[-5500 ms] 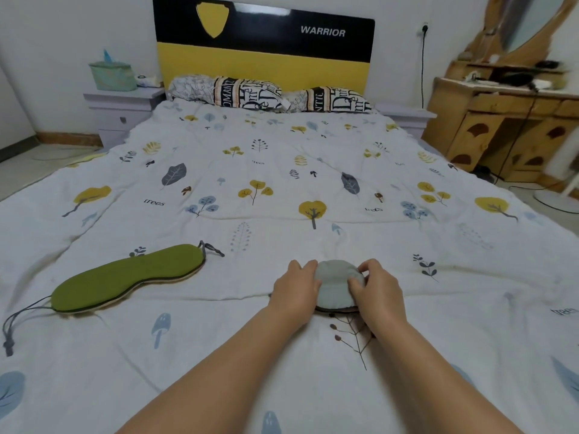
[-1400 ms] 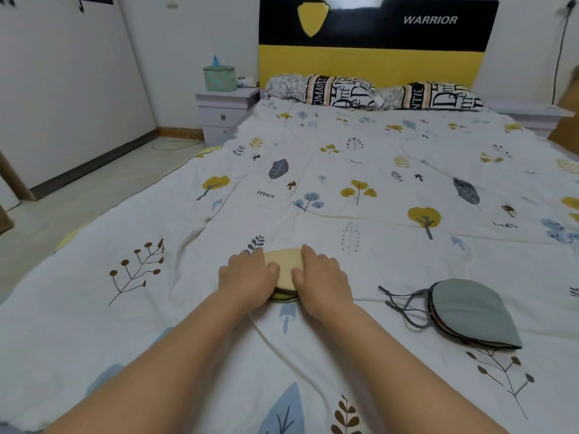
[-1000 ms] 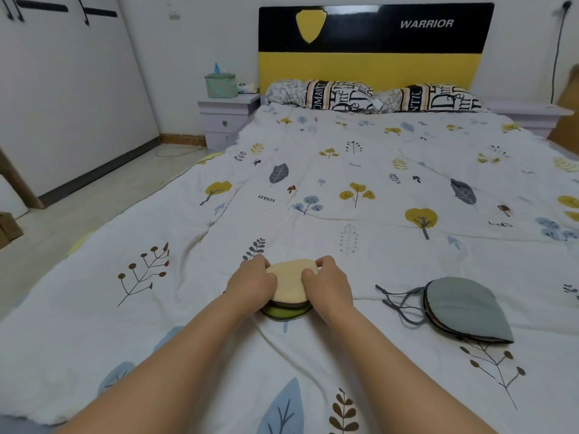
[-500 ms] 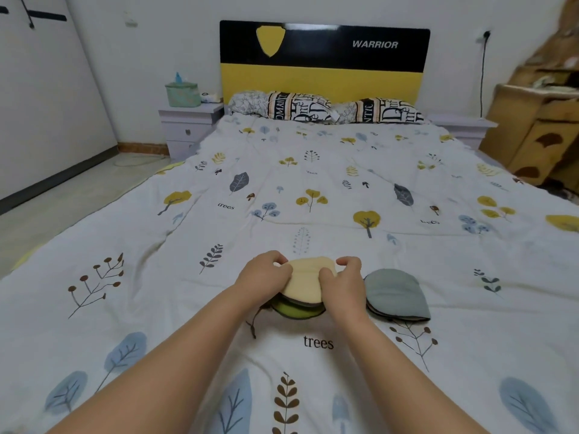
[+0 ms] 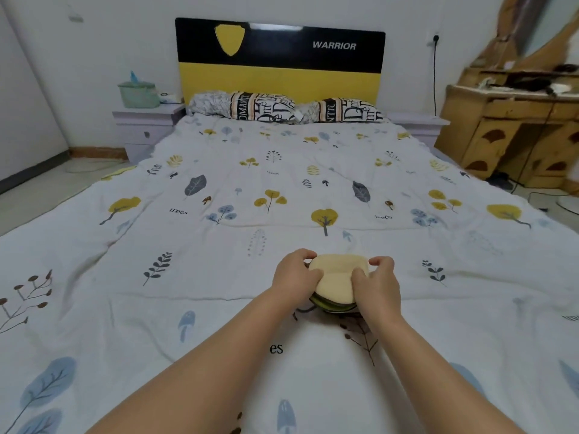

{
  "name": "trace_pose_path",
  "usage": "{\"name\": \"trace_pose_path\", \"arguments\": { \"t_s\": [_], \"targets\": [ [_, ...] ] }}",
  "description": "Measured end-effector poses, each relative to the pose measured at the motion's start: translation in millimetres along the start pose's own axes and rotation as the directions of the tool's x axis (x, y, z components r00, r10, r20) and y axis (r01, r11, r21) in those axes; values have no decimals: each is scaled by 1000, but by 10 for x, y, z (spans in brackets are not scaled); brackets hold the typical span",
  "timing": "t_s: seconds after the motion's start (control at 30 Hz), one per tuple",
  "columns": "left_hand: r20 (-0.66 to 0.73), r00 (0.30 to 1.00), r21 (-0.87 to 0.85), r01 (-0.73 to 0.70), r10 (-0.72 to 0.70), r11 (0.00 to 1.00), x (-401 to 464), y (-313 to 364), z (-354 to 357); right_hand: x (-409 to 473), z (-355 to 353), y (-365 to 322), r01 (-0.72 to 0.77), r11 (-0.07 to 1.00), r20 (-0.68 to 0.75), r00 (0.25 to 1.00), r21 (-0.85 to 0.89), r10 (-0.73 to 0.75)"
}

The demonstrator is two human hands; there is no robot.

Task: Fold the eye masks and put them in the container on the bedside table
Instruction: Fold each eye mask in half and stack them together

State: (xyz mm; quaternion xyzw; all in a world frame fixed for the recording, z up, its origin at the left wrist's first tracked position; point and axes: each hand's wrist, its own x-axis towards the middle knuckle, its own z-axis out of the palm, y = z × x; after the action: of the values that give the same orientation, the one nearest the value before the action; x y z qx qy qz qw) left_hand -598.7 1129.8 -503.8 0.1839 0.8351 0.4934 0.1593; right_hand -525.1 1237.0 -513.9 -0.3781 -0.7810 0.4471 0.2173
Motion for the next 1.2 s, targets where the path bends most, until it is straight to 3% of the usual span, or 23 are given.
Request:
{"name": "trace_pose_path", "arguments": {
  "t_s": [0.13,0.47,0.67,0.77,0.87,1.0,1.2],
  "targets": [
    [-8,1000,27,-17,17,1000,111,-13,171,80,-37,96,-20,999,-1,1000,-27,20],
    [1,1000,361,-5,6,933,231,-194,464,247,33,304,-75,972,39,996,-221,86],
    [-1,1000,464,21,-24,885,230,-269,534,305,121,331,-198,870,38,970,-452,241],
    [27,998,483,29,-48,875,196,-292,519,292,159,325,-221,852,29,964,-474,266],
    [84,993,418,40,-82,907,167,-299,460,236,191,292,-207,898,8,974,-389,228],
    [190,978,180,48,-82,983,90,-303,339,125,188,214,-143,986,54,987,-89,148],
    [140,978,-166,175,-152,971,-101,-227,89,-65,135,-1,-97,984,70,994,150,88]
  ]
}}
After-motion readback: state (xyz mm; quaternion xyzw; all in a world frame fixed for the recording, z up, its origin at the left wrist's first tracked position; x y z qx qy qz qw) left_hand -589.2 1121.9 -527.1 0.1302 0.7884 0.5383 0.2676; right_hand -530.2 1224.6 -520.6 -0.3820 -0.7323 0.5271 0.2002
